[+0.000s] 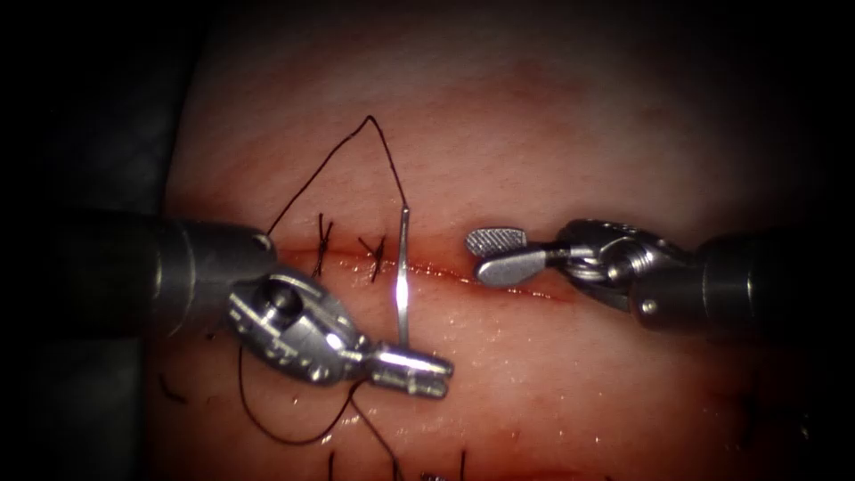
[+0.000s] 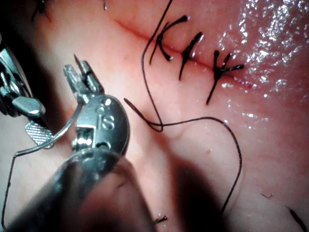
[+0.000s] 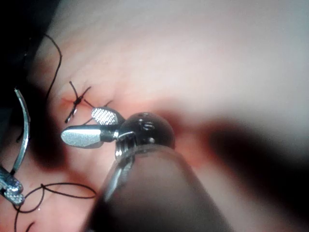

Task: Wound Closure
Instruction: Hand the needle over to the right grabber.

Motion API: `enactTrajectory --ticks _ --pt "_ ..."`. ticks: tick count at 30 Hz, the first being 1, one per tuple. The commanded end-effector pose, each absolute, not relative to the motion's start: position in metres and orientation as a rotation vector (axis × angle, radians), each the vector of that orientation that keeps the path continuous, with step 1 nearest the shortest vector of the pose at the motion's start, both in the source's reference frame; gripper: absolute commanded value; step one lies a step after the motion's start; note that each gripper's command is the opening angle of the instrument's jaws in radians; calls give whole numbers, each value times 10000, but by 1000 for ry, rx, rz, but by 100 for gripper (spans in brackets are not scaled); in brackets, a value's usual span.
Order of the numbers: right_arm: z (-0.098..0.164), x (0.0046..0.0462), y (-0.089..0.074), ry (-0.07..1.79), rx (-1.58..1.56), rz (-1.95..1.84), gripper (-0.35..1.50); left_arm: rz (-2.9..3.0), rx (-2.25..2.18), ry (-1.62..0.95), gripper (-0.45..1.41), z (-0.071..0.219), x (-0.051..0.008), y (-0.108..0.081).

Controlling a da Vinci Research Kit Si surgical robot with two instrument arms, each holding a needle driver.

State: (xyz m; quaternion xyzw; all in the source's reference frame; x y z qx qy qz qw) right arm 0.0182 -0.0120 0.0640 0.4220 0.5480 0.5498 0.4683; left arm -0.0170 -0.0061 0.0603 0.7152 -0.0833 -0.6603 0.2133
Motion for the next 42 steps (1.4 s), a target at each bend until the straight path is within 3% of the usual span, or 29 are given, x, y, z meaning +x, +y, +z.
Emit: enactTrajectory --ticks 1,19,42 --pt "640 194 -126 1345 1033 1349 109 -1832 1985 -231 -45 611 -177 -61" --pt "620 234 -138 1320 1018 1375 124 -1819 1987 -248 -45 609 -179 -68" --pt "616 251 -139 1270 1099 1446 123 -1819 1978 -260 -45 607 -191 -77"
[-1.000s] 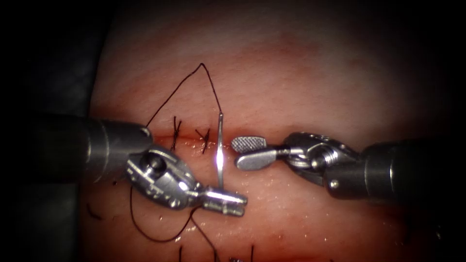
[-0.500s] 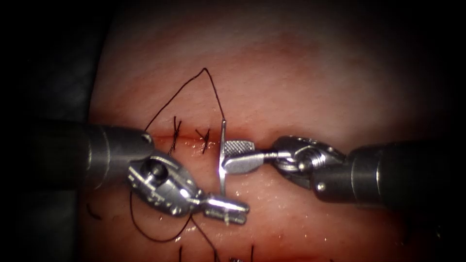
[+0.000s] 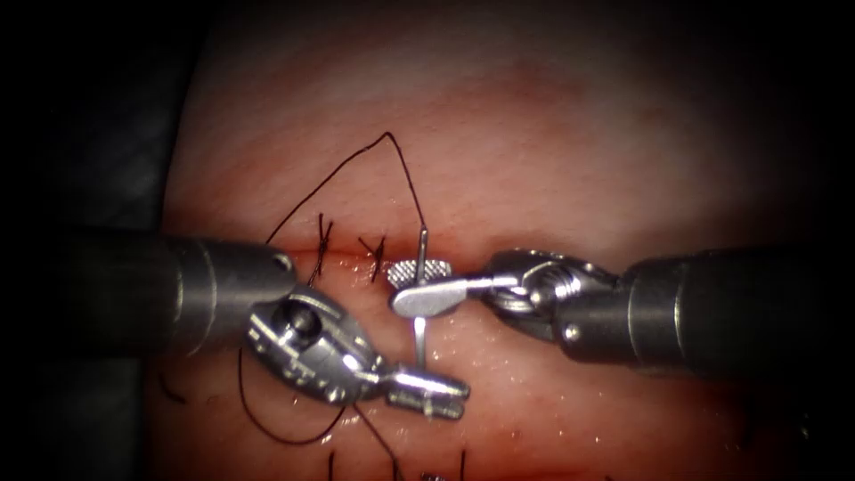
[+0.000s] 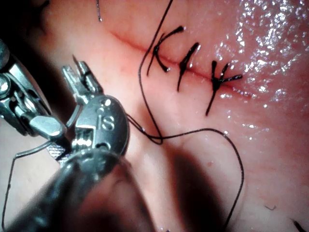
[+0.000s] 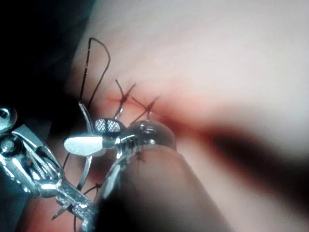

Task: Wound Closure
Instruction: Hand the needle over to the right grabber, then throw the needle through the skin above the cut with the right tool.

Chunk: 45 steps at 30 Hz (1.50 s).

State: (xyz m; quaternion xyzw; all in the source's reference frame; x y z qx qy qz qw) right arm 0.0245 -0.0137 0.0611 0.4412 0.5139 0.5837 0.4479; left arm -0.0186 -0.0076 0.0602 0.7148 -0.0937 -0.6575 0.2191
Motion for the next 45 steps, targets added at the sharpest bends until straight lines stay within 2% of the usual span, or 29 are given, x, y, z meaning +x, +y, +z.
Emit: enactTrajectory --ticks 1,8,10,11,12,20,22,23,25,27,28,30,32,34,35,38,39,41,42,45 --pt "616 251 -139 1264 1104 1449 119 -1819 1978 -260 -45 606 -191 -77" --pt "616 251 -141 1240 1109 1458 99 -1818 1976 -257 -45 604 -192 -78" --pt "616 251 -142 1234 1111 1463 81 -1817 1976 -257 -45 604 -192 -78" --pt "616 251 -143 1211 1096 1474 -8 -1818 1976 -258 -45 604 -192 -78" --pt "616 251 -143 1200 1101 1484 -35 -1818 1976 -258 -45 604 -193 -79" --pt "619 247 -142 1141 1127 1618 -35 -1824 1965 -228 -43 605 -195 -81" --pt "619 245 -142 1139 1119 1625 -35 -1870 2002 -154 31 604 -195 -80" --pt "620 243 -141 1137 1112 1633 -35 -1905 2032 -97 57 603 -195 -79" --pt "620 240 -138 1144 1110 1640 -35 -1951 2076 -12 88 601 -194 -76" --pt "620 236 -135 1159 1106 1652 -35 -1998 2117 49 103 599 -192 -72" --pt "621 231 -131 1183 1101 1668 -35 -2038 2133 83 116 596 -189 -69" --pt "623 225 -126 1222 1072 1680 -35 -2124 2125 108 126 593 -182 -66" --pt "624 223 -122 1255 1022 1663 -35 -2163 2117 117 126 591 -178 -65" --pt "626 221 -114 1297 948 1636 -35 -2203 2105 120 116 593 -174 -62" --pt "628 219 -105 1331 841 1595 -35 -2233 2097 139 93 596 -170 -60" --pt "630 218 -95 1367 730 1531 -35 -2294 2068 126 42 603 -163 -55" --pt "633 217 -89 1380 647 1478 -35 -2342 2040 109 9 608 -160 -52" --pt "637 216 -84 1387 575 1428 -35 -2398 2028 121 -3 616 -158 -48" --pt "640 215 -81 1380 515 1382 -35 -2434 2017 125 -23 624 -156 -46" --pt "646 214 -78 1381 438 1317 -35 -2540 1991 140 -30 639 -152 -40"
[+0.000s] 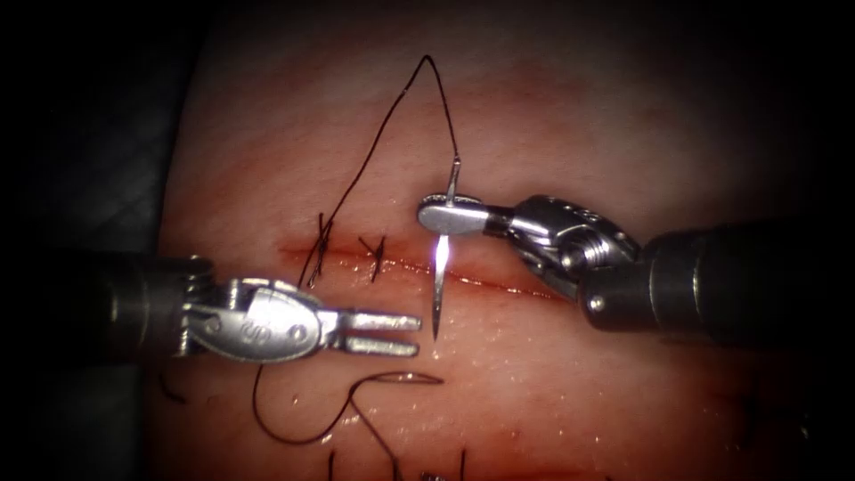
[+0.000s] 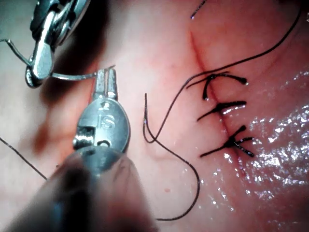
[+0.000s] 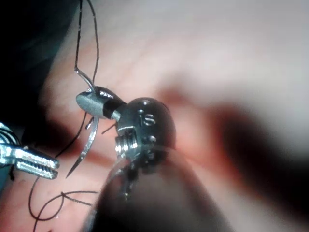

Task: Wound Closure
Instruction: Throw the needle through the skin above the cut with the right tool.

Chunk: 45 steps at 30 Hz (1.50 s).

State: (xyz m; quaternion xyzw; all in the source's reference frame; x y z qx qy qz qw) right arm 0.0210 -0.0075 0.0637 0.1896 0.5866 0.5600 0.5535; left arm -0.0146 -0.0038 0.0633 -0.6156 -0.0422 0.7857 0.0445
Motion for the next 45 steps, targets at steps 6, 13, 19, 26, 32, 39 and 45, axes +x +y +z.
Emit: enactTrajectory --ticks 6,13,19,26,32,39,45 --pt "652 212 -71 1375 311 1219 -35 2440 -1707 -82 -30 670 -153 -30" --pt "660 209 -63 1336 123 1099 -35 2485 -1565 -8 -33 700 -154 -29" --pt "669 207 -58 1282 -27 1007 -35 2523 -1510 -7 -37 709 -162 -35" --pt "684 207 -58 1267 -104 940 -35 2563 -1460 -20 -42 712 -171 -43" --pt "689 214 -63 1253 -142 876 -35 2575 -1423 -37 -38 723 -180 -45" --pt "689 226 -61 1253 -201 798 -35 2599 -1333 -61 -32 753 -179 -45" --pt "693 241 -57 1246 -267 716 -35 2623 -1254 -73 -30 776 -174 -44"
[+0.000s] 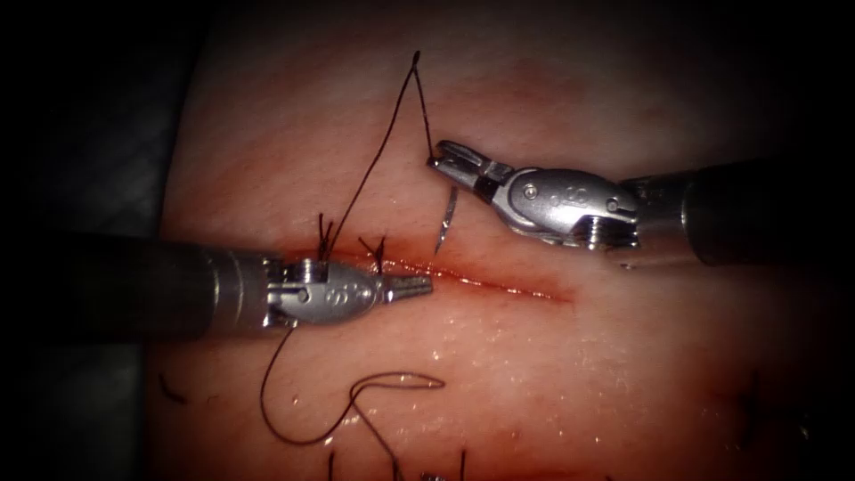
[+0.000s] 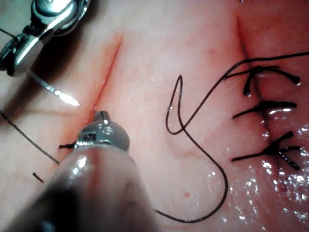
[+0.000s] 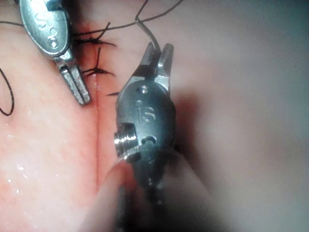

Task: Wound Closure
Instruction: Throw the needle through the skin above the cut with the right tool.

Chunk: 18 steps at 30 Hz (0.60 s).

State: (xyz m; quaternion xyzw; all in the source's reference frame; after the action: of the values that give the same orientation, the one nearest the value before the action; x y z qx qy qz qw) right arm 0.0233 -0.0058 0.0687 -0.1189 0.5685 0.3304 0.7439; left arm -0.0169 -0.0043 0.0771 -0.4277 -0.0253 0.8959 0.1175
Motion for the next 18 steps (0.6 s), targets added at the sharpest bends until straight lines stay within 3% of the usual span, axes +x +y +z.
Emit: enactTrajectory --ticks 1,18 --pt "694 243 -57 1243 -277 707 -35 2626 -1249 -74 -30 777 -174 -45" --pt "709 243 -67 1213 -363 544 -35 2648 -1200 -97 -28 780 -176 -52"
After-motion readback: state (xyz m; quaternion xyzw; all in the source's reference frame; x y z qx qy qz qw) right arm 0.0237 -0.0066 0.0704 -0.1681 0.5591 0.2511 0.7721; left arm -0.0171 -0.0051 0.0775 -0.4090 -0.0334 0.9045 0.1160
